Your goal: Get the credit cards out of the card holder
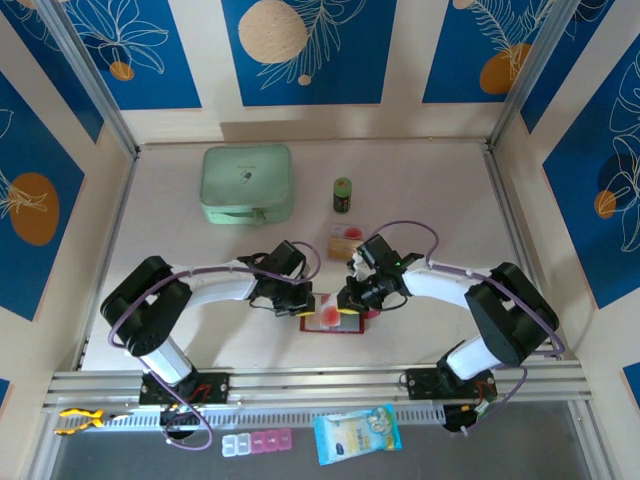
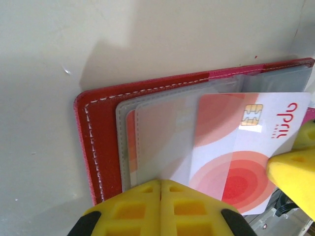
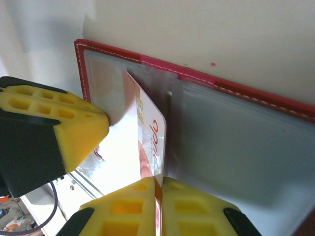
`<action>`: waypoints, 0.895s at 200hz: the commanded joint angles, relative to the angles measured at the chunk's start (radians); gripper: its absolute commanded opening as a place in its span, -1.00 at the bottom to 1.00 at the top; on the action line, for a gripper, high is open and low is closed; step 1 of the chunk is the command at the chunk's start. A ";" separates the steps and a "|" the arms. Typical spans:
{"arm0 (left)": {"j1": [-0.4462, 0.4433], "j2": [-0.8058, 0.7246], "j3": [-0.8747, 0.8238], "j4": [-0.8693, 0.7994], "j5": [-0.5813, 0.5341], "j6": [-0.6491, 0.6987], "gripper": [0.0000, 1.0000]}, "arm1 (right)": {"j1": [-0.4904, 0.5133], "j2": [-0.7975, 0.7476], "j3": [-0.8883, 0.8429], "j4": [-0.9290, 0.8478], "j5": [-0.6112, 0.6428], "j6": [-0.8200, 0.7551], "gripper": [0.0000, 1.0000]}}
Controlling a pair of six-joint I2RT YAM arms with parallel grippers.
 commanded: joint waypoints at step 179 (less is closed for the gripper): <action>0.016 -0.035 -0.101 0.062 -0.003 -0.050 -0.94 | 0.085 0.075 0.265 -0.374 0.190 -0.104 -0.85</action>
